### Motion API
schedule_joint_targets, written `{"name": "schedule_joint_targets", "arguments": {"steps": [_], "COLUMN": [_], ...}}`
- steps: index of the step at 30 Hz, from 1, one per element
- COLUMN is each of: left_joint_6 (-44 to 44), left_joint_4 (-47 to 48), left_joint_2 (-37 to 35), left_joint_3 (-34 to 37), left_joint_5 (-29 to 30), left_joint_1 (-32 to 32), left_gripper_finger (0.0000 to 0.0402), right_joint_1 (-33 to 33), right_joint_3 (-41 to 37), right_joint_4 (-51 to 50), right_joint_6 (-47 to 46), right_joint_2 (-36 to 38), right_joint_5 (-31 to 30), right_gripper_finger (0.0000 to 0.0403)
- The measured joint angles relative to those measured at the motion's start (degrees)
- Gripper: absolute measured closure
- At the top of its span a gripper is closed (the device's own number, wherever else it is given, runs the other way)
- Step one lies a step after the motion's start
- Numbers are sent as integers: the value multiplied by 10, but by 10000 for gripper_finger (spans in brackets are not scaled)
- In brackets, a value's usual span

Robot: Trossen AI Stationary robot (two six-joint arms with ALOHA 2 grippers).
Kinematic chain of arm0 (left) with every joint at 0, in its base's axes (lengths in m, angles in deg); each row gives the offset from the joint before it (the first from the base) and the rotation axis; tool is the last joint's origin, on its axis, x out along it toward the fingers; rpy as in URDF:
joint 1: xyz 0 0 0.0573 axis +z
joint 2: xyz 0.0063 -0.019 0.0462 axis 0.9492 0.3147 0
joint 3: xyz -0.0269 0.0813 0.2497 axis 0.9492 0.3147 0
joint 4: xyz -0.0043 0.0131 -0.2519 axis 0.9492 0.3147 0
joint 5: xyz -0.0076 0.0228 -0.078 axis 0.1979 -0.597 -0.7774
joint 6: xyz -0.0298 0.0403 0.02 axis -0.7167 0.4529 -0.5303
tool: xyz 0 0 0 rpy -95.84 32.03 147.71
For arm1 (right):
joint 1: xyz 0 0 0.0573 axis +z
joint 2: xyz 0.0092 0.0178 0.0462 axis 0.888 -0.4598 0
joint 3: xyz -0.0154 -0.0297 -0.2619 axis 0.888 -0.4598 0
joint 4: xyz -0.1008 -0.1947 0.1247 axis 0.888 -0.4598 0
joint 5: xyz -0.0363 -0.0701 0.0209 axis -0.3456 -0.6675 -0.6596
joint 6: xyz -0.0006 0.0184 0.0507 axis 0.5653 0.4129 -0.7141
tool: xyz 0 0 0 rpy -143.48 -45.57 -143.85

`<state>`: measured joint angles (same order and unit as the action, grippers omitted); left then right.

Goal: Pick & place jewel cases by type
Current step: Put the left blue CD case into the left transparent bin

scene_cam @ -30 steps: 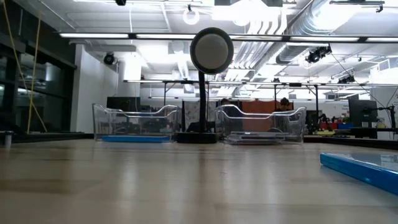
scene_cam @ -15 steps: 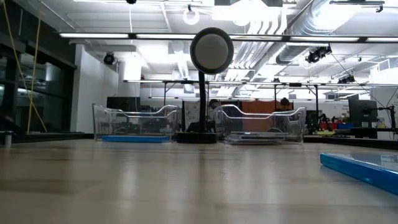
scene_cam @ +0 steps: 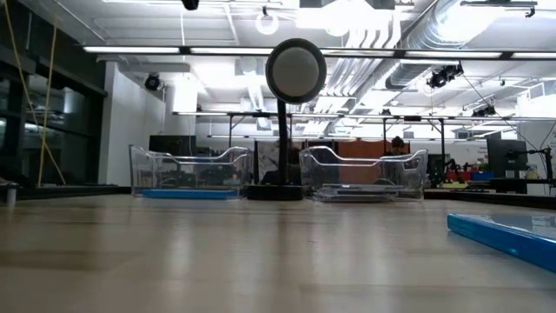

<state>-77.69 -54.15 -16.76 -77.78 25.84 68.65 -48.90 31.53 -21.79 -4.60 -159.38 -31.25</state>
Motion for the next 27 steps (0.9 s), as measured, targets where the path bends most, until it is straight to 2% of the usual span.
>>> {"name": "schedule_joint_targets", "arguments": {"steps": [5,25,27], "left_joint_6": [0,36,46], "left_joint_4": [0,1,1], "left_joint_2": [0,-1,-1], "left_joint_3": [0,0,0], "left_joint_5": [2,2,2], "left_joint_1": [0,0,0], "left_gripper_finger": [71,363,381], "right_joint_1": [-3,-3,-3], "right_joint_3": [0,0,0], "right_joint_4": [0,0,1], "right_joint_6": [2,3,4], "right_joint_2": [0,0,0], "right_joint_5": [0,0,-1], "right_gripper_finger": [403,403,403]}}
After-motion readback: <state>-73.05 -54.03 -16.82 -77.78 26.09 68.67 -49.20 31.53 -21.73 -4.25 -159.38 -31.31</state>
